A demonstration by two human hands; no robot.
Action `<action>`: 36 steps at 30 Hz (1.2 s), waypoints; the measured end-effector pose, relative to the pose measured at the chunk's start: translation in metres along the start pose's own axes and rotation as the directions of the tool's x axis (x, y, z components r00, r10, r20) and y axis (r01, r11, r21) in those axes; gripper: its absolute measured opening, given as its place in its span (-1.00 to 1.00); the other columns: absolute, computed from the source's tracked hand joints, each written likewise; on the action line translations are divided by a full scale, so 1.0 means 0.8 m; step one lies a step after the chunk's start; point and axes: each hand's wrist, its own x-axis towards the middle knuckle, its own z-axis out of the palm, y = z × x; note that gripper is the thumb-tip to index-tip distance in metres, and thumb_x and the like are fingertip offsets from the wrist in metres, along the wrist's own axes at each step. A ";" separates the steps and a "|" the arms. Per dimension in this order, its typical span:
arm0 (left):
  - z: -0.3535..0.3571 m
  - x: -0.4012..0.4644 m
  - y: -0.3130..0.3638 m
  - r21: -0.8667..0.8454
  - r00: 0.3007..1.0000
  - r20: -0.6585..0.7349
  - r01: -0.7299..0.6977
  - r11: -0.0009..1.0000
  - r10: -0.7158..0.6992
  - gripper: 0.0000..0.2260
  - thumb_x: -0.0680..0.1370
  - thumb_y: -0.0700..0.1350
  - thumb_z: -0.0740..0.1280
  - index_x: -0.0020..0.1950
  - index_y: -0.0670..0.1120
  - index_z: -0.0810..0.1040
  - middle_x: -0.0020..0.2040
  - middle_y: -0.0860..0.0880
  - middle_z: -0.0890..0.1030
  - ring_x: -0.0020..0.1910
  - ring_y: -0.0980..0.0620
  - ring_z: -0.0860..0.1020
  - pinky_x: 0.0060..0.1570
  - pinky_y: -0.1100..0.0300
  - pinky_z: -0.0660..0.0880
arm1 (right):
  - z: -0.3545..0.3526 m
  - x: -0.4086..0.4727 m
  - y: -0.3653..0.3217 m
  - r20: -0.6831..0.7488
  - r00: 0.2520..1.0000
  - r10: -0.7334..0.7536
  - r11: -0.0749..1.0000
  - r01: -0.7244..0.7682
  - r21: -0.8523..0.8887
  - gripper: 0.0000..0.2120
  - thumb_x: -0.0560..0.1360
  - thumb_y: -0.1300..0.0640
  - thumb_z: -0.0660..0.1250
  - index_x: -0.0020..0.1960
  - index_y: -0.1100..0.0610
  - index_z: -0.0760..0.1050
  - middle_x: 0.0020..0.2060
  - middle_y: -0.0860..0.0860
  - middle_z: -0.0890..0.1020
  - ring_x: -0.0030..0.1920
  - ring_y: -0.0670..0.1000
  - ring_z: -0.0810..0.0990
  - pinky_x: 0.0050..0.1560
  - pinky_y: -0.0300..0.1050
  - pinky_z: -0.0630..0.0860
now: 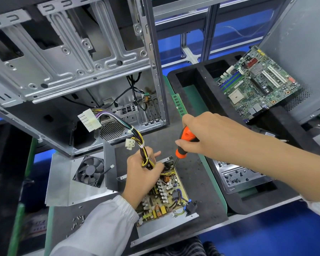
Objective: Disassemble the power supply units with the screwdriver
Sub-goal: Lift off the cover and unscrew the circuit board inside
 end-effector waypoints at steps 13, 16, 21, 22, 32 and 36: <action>-0.001 0.000 -0.004 0.000 1.000 0.003 -0.012 1.000 0.012 -0.81 0.30 -0.33 0.32 -0.40 -0.23 0.31 -0.42 0.06 0.36 -0.28 0.26 0.52 0.13 -0.02 0.58 | 0.000 0.002 -0.003 0.011 1.000 0.003 1.000 -0.003 -0.021 -0.64 0.55 -0.19 0.18 -0.15 0.09 0.21 -0.39 -0.02 0.34 -0.43 -0.03 0.30 -0.47 -0.15 0.20; 0.000 -0.001 -0.003 0.009 1.000 0.005 -0.027 1.000 0.027 -0.81 0.30 -0.34 0.32 -0.41 -0.26 0.30 -0.42 -0.05 0.34 -0.29 0.27 0.51 0.14 0.01 0.58 | 0.000 0.003 -0.003 0.006 1.000 0.000 1.000 0.000 -0.032 -0.63 0.55 -0.19 0.17 -0.17 0.07 0.17 -0.39 -0.03 0.33 -0.43 -0.04 0.30 -0.48 -0.15 0.18; 0.000 0.000 0.000 0.013 1.000 0.006 -0.030 0.999 0.030 -0.81 0.31 -0.35 0.31 -0.41 -0.27 0.29 -0.43 -0.11 0.32 -0.32 0.24 0.50 0.15 0.02 0.57 | 0.000 0.004 -0.005 0.008 1.000 -0.006 0.999 0.007 -0.033 -0.63 0.55 -0.19 0.18 -0.16 0.08 0.18 -0.39 -0.03 0.33 -0.44 -0.05 0.28 -0.48 -0.15 0.15; 0.000 0.000 0.001 0.012 1.000 0.006 -0.028 1.000 0.028 -0.80 0.31 -0.35 0.30 -0.42 -0.27 0.29 -0.43 -0.12 0.32 -0.33 0.23 0.49 0.15 0.01 0.57 | 0.000 0.004 -0.006 0.008 1.000 -0.008 0.999 0.008 -0.035 -0.63 0.55 -0.19 0.18 -0.16 0.08 0.17 -0.40 -0.03 0.32 -0.44 -0.05 0.28 -0.48 -0.15 0.14; 0.000 0.000 -0.001 0.012 1.000 0.015 -0.007 1.000 0.007 -0.80 0.30 -0.33 0.32 -0.41 -0.25 0.29 -0.42 -0.04 0.33 -0.27 0.13 0.57 0.14 -0.01 0.58 | 0.000 0.006 -0.005 -0.007 0.999 -0.037 0.998 0.036 -0.052 -0.63 0.55 -0.19 0.17 -0.16 0.07 0.14 -0.41 -0.04 0.30 -0.45 -0.05 0.26 -0.48 -0.15 0.11; 0.000 0.000 -0.001 0.002 1.000 0.011 0.004 1.000 -0.004 -0.81 0.30 -0.33 0.31 -0.40 -0.25 0.29 -0.41 -0.03 0.33 -0.27 0.28 0.51 0.14 -0.01 0.58 | 0.001 0.007 -0.005 -0.011 0.999 -0.037 0.996 0.036 -0.078 -0.63 0.55 -0.19 0.17 -0.16 0.07 0.15 -0.41 -0.04 0.30 -0.45 -0.06 0.25 -0.49 -0.16 0.11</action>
